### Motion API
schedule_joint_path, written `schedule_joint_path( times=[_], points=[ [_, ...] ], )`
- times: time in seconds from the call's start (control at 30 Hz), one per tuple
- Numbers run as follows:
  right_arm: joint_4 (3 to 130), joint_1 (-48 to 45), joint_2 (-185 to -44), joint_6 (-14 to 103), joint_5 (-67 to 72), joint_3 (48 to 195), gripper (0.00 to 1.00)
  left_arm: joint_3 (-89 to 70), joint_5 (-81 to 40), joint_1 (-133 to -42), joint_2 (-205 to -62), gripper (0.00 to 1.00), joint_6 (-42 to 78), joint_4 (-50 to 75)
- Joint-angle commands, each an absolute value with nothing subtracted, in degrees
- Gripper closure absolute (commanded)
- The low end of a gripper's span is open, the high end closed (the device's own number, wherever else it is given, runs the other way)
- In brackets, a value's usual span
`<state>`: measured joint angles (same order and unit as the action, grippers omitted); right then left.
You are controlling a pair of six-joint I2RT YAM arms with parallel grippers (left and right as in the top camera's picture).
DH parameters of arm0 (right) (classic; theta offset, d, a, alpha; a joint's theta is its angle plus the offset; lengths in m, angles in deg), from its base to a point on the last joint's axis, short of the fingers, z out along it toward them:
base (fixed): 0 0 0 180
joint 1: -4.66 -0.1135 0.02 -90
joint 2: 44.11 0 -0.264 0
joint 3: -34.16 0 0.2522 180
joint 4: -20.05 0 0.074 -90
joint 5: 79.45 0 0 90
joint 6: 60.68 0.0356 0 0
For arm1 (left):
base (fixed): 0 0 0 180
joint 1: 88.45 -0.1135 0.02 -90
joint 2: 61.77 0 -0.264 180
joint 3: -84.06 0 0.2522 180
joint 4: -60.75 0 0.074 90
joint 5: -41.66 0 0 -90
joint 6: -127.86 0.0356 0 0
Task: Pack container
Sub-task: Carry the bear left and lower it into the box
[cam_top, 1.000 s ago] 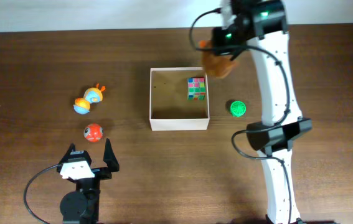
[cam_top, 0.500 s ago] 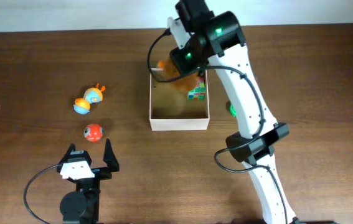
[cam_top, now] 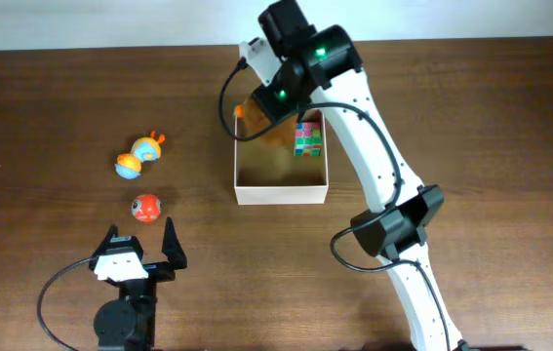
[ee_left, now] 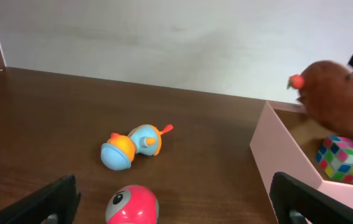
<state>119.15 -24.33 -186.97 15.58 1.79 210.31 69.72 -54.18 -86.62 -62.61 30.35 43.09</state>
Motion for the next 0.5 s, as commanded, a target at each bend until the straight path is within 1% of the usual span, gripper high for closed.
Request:
schedule_joint_path(
  times=[0.0, 0.2, 0.4, 0.43, 0.47],
  points=[
    [117.40, -25.27, -186.36, 14.25, 0.39, 206.37, 0.96, 69.78, -54.38, -86.91, -62.06, 0.01, 31.25, 42.83],
    [113.62, -25.38, -186.36, 13.61, 0.39, 199.95, 0.96, 69.78, -54.38, -86.91, -62.06, 0.01, 31.25, 42.83],
    [111.30, -25.38, -186.36, 13.20, 0.48, 198.68, 0.96, 69.78, -54.38, -86.91, -62.06, 0.01, 31.25, 42.83],
    [111.02, -25.32, -186.36, 13.20, 0.68, 198.68, 0.91, 69.78, -54.38, -86.91, -62.06, 0.01, 31.25, 42.83],
    [110.80, -25.32, -186.36, 13.20, 0.68, 198.68, 0.76, 69.78, -54.38, -86.91, -62.06, 0.01, 31.25, 42.83]
  ],
)
